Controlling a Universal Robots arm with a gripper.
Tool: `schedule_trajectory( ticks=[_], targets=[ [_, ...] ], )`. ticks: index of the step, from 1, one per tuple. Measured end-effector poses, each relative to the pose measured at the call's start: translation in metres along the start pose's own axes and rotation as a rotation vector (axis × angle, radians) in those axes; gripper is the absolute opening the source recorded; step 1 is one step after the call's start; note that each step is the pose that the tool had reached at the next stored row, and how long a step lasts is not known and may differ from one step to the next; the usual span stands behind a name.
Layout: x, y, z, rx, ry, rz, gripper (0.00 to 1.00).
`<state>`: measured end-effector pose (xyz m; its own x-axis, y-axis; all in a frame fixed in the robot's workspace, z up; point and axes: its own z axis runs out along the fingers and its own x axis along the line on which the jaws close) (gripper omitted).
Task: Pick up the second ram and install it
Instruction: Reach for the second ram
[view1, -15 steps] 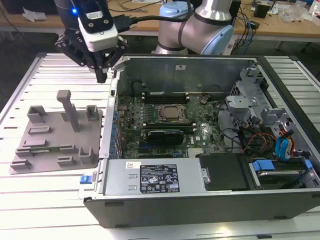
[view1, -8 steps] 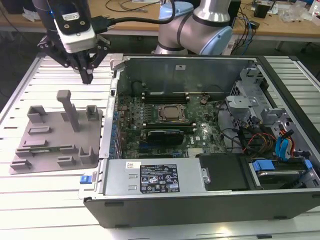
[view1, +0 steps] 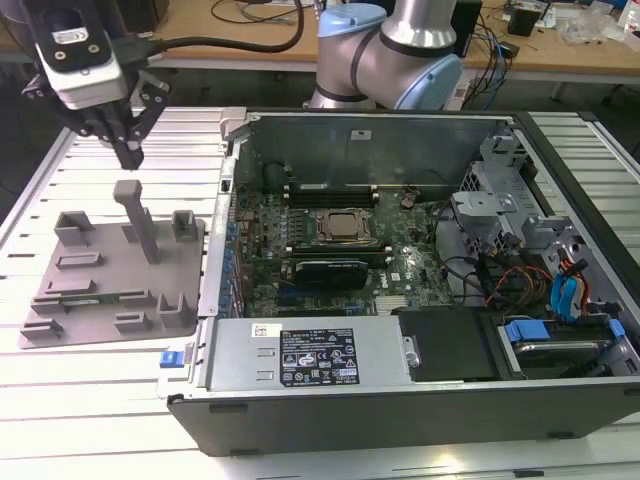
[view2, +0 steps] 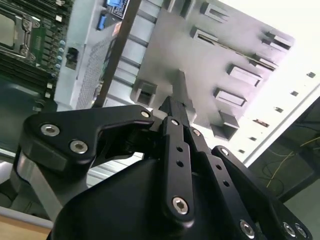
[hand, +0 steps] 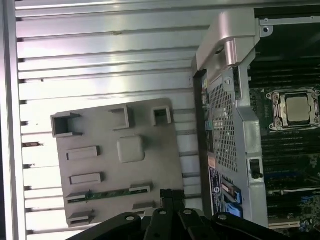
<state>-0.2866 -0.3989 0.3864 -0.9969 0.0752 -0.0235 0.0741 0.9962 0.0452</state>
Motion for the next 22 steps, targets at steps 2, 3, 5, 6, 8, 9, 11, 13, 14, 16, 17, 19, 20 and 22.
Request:
schedule_trajectory(
  ticks=[2,3,5,6,8,9,11,13,14,16,17,19,20,22],
  targets=[
    [0.0047,-0.0003,0.0001,0.0001,0.0001,0.0,0.08],
    [0.0098,-0.0007,0.0003,0.0,0.0,0.0,0.08],
    [0.0193,-0.0014,0.0006,0.0001,0.0,0.0,0.08],
    [0.0271,-0.0021,0.0008,0.0,0.0001,0.0,0.08],
    [0.0371,-0.0028,0.0009,0.0,0.0,0.0,0.08],
    [0.0421,-0.0032,0.0009,0.0001,0.0,0.0,0.08],
    [0.0577,-0.0044,0.001,0.0001,0.0,0.0,0.08],
    [0.0638,-0.0061,0.001,0.0001,0.0001,0.0,0.08],
    [0.0658,-0.008,0.001,0.0001,0.0001,0.0,0.08],
    [0.0664,-0.0208,0.0021,0.0,0.0,0.0,0.08],
    [0.0661,-0.0251,0.0029,0.0001,0.0001,0.0,0.08],
    [0.066,-0.026,0.0033,0.0001,-0.0002,0.0,0.08],
    [0.0661,-0.0261,0.0032,0.0003,0.0001,0.0,0.08],
    [0.066,-0.0262,0.0032,0.0003,0.0001,0.0,0.08]
  ],
)
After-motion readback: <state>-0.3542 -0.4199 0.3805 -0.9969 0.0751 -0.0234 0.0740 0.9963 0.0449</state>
